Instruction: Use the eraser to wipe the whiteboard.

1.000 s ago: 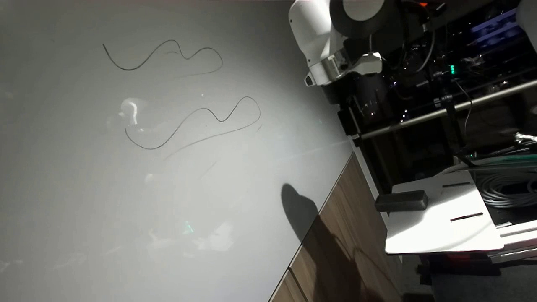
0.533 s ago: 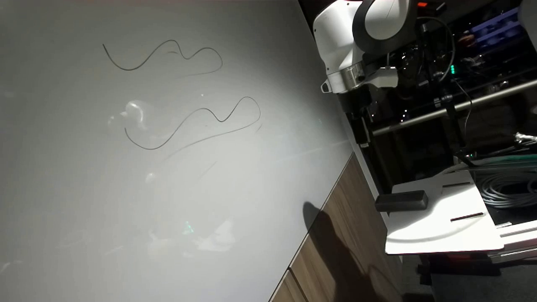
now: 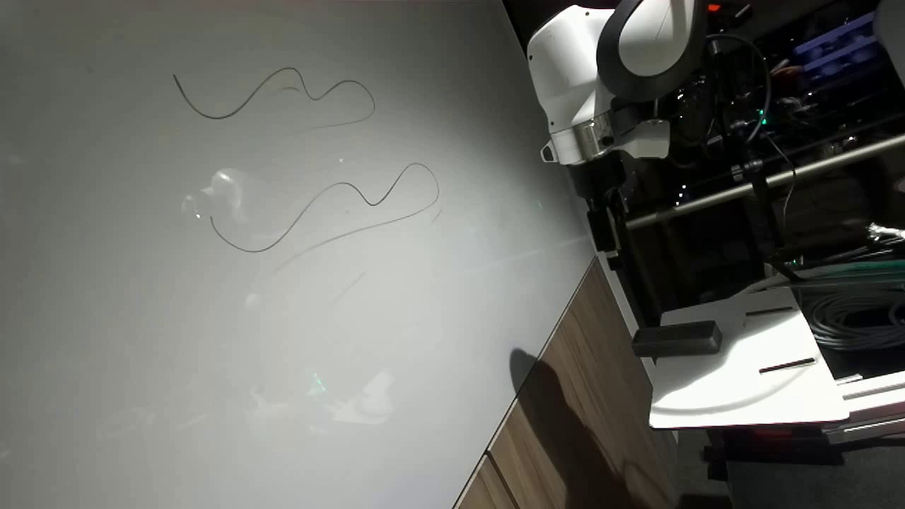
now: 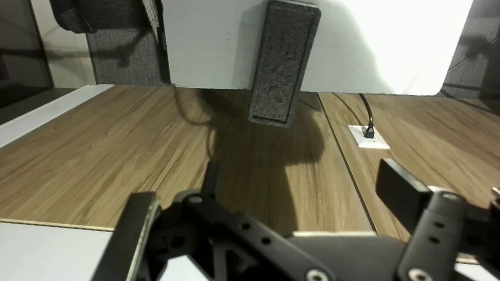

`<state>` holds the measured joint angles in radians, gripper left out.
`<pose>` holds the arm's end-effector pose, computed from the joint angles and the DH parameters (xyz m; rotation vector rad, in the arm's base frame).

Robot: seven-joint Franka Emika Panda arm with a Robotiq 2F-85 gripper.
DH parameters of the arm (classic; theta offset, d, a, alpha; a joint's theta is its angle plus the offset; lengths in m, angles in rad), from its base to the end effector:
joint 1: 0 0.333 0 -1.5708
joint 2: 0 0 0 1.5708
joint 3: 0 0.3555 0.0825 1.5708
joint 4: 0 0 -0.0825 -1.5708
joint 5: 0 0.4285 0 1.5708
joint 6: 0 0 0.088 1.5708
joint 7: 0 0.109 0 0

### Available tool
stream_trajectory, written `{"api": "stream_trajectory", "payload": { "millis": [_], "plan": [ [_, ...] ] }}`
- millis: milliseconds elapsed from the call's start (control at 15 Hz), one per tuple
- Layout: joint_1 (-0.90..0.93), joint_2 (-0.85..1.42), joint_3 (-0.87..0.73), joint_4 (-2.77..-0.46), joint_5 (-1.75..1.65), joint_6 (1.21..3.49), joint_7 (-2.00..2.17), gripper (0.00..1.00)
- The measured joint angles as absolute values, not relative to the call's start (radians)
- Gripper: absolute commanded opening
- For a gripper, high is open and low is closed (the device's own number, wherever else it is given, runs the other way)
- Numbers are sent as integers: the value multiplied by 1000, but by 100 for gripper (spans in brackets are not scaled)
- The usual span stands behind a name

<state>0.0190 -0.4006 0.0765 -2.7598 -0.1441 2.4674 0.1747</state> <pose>0.3956 0.0360 0.3475 3.0253 0.0367 0.1834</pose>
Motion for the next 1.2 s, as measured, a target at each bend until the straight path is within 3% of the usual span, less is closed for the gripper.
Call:
{"api": "stream_trajectory", "payload": {
  "millis": [533,1200],
  "plan": [
    [-43,-221,189,-2774,-228,2600,466,100],
    [-8,-32,48,-2775,37,2636,-44,100]
  ]
}}
